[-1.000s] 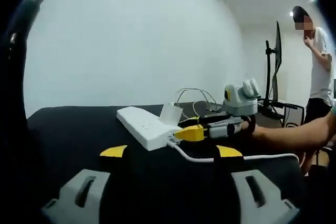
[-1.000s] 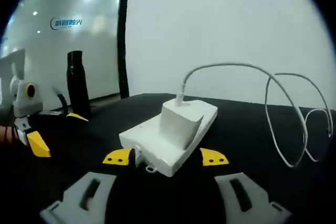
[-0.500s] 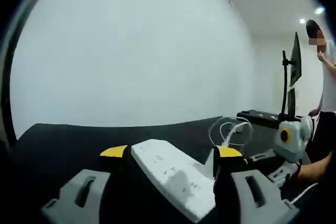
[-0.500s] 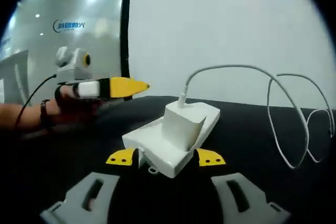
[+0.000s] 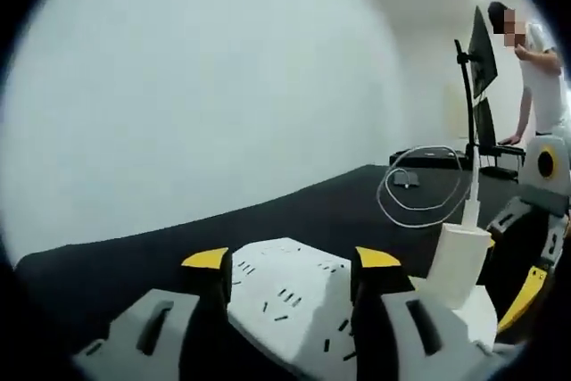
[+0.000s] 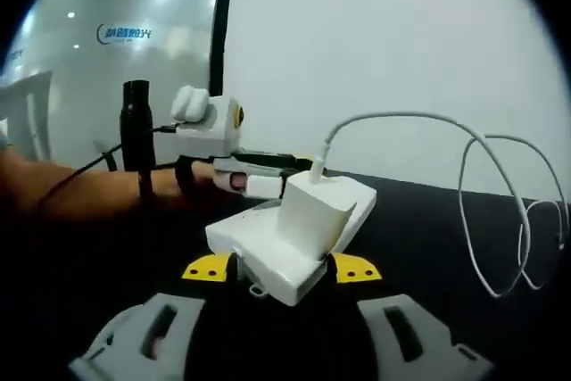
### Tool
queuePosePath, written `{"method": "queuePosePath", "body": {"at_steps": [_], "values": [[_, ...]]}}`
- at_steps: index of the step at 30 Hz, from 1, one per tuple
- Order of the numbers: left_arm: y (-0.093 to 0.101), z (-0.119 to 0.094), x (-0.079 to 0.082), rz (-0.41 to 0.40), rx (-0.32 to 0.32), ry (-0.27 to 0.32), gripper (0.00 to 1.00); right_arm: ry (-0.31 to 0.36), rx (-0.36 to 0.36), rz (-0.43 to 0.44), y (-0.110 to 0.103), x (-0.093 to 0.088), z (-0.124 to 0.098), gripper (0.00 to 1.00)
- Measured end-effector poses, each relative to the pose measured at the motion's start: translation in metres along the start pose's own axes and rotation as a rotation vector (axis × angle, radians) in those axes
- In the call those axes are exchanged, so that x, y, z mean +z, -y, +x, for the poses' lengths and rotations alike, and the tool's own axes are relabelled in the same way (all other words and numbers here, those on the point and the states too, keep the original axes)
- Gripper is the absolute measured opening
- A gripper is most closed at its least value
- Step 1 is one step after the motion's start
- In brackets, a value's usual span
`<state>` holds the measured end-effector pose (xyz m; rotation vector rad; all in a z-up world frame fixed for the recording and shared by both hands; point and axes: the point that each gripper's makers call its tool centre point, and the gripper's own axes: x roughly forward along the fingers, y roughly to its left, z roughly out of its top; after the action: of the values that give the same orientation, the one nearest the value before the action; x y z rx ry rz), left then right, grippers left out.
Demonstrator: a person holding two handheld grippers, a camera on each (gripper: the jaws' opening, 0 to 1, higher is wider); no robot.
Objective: Connect the charging cable to the phone, plug the charger into the socket, and turn on the power strip switch to charge the phone.
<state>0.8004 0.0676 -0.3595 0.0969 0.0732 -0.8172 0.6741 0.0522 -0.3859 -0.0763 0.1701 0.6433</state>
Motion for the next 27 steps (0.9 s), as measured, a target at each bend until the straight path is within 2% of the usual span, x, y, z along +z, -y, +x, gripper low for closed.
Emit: {"method": "queuePosePath", "body": {"at_steps": [1,5,7,8,9,11,16,17,18,24,26,27], "values": [[-0.004,0.000,-0.001,-0.010,-0.009,0.000,0.44,0.000,0.000,0.003,0.000,0.000,0.000,0.38],[0.013,0.001,-0.003,-0.016,-0.081,-0.003,0.28,0.000,0.007,0.037,-0.001,0.000,-0.002,0.38],[0.007,0.005,-0.003,-0.011,-0.073,-0.005,0.28,-0.001,0.007,0.039,-0.001,0.000,-0.002,0.38],[0.014,0.005,-0.005,-0.082,-0.118,-0.016,0.29,-0.005,0.011,0.052,-0.001,-0.001,-0.002,0.38],[0.012,0.004,-0.004,-0.045,-0.109,0.001,0.30,-0.020,0.014,0.084,0.002,-0.002,-0.001,0.37],[0.009,0.004,-0.004,-0.062,-0.115,0.009,0.30,-0.032,0.019,0.123,0.003,-0.004,0.000,0.37],[0.011,-0.002,-0.004,-0.078,-0.126,0.035,0.29,-0.031,0.020,0.121,0.001,-0.004,-0.002,0.35],[0.012,-0.001,-0.004,-0.078,-0.126,0.037,0.29,-0.025,0.039,0.133,-0.001,0.000,-0.003,0.31],[0.013,0.000,-0.004,-0.074,-0.129,0.040,0.29,-0.053,0.018,0.164,0.004,-0.004,-0.007,0.31],[0.010,0.003,-0.003,-0.088,-0.126,0.054,0.28,-0.040,0.027,0.144,0.005,-0.003,-0.007,0.32],[0.008,0.003,-0.003,-0.101,-0.117,0.062,0.29,-0.017,0.039,0.093,0.003,-0.002,-0.006,0.33],[0.007,0.002,-0.003,-0.109,-0.110,0.066,0.31,-0.032,0.034,0.083,0.002,-0.004,-0.007,0.33]]}}
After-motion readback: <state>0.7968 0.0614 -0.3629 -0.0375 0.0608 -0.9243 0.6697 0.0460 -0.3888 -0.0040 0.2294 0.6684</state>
